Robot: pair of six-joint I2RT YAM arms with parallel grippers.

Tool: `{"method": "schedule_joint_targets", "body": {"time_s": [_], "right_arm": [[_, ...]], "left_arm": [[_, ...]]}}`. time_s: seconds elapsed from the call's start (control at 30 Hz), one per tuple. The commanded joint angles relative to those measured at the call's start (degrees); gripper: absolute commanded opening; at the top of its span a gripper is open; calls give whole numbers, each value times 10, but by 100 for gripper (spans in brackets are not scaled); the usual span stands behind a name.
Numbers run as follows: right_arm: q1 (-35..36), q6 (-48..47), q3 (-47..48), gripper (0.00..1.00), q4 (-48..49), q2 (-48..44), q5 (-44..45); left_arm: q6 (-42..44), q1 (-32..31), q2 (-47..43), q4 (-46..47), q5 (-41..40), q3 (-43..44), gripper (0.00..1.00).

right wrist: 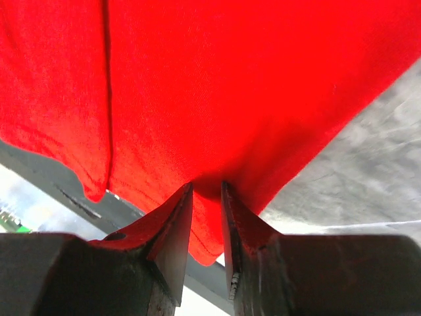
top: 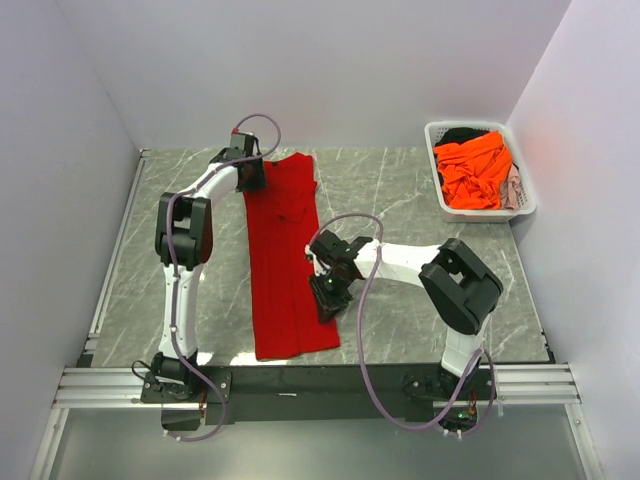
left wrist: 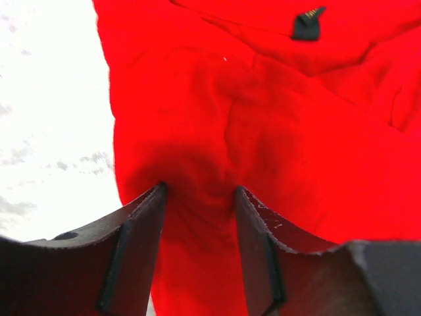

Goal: Fold and stack the t-shirts
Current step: Fold the tshirt

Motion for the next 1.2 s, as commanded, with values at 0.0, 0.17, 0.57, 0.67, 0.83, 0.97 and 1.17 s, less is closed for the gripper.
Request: {"method": "schedule_joint_targets", "body": {"time_s": [0.0,0.17,0.57,0.67,0.83,0.97,1.17], "right_arm": [[4,-19,-46,32,-58,12,12],[3,-27,-41,33,-75,5,19],[3,-13,62,37,-50,-96,53],[2,-1,70,37,-29,-116,64],[2,15,52,36,7,-130,68],[-1,27,19,36,42,-140,63],[-11,33,-19,34,69,-128,57]], "left_arm": [[66,12,19,-29,-28,31,53],[93,12,19,-38,-41,49,62],[7,6,-139,-16,-3,-49,91],[-46,7,-198,-31,-23,-103,91],[-142,3,-274,-32,29,-223,82],[-191,-19,-335,0,39,-354,74],[-213,-78,-358,5,46,-442,58]]}}
